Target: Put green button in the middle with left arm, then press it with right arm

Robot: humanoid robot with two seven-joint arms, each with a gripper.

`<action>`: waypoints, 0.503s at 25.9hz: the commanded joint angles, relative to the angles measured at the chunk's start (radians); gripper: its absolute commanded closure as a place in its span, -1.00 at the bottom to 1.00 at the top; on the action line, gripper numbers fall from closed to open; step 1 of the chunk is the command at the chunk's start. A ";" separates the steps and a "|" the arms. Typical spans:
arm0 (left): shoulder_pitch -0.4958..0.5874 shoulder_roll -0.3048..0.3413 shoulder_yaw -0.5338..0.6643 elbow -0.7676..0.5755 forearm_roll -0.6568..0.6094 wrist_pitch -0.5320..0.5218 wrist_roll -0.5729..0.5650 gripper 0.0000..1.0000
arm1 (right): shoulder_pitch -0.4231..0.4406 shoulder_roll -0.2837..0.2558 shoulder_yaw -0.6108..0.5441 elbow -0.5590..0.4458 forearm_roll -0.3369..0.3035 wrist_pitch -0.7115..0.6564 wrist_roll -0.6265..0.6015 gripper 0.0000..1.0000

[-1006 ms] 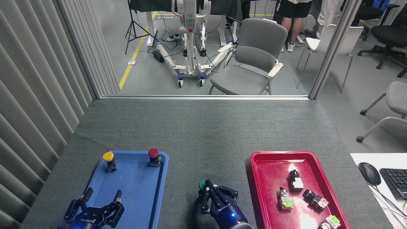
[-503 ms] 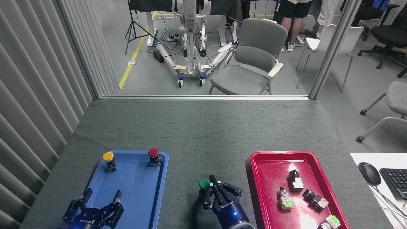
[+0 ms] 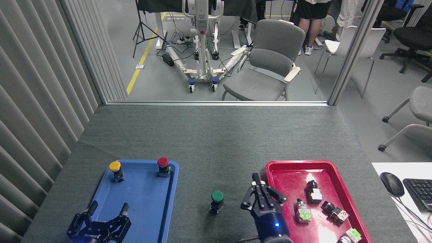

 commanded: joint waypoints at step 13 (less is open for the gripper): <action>0.067 -0.003 0.106 -0.077 -0.001 0.003 0.112 -1.00 | 0.179 -0.064 -0.148 -0.142 -0.014 0.021 0.000 -1.00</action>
